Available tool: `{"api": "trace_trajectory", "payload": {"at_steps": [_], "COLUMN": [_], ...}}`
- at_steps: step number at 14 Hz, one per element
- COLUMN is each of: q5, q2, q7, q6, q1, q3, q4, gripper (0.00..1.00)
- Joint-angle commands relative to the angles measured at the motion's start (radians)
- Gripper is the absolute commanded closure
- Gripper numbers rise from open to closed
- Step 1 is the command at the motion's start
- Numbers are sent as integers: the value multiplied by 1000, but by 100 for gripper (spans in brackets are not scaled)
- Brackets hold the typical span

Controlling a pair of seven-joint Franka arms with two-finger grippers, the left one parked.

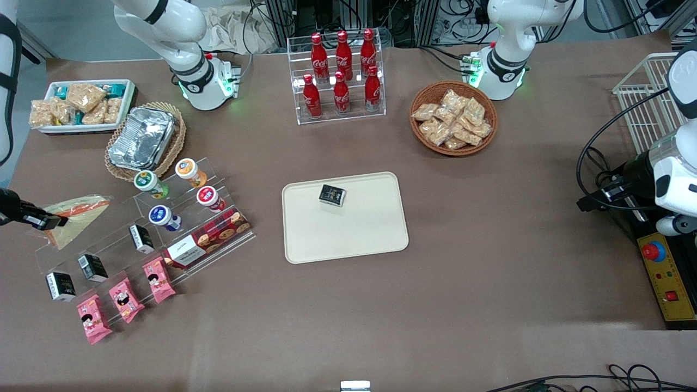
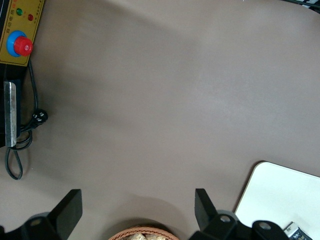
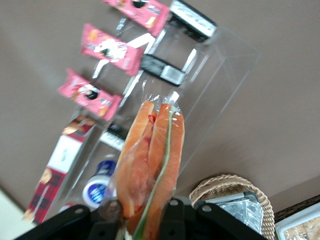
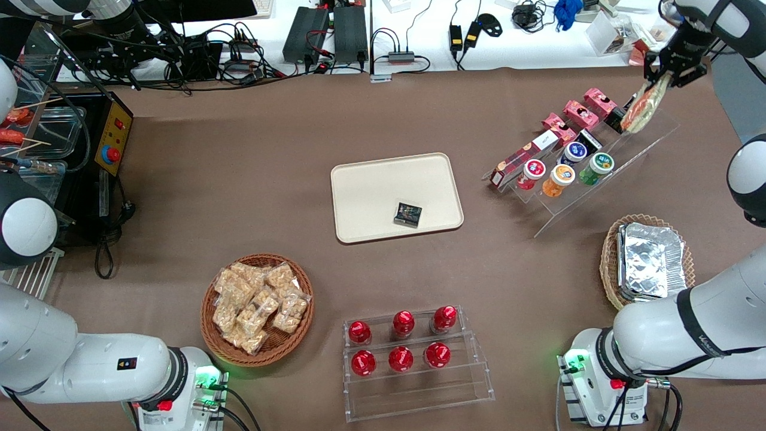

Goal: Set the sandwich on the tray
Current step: 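Carry the sandwich with the right gripper over the cream tray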

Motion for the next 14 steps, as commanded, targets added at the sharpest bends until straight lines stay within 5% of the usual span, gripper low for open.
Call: {"api": "trace_trajectory", "payload": {"at_steps": [1, 7, 14], "q5": [-14, -9, -10], "q2": [14, -8, 23], "q7": [-29, -208, -460], "q6": [-90, -100, 4], "q1": [77, 270, 277], "q3": [5, 29, 303], "q4": [81, 92, 93], "gripper": [74, 74, 75]}}
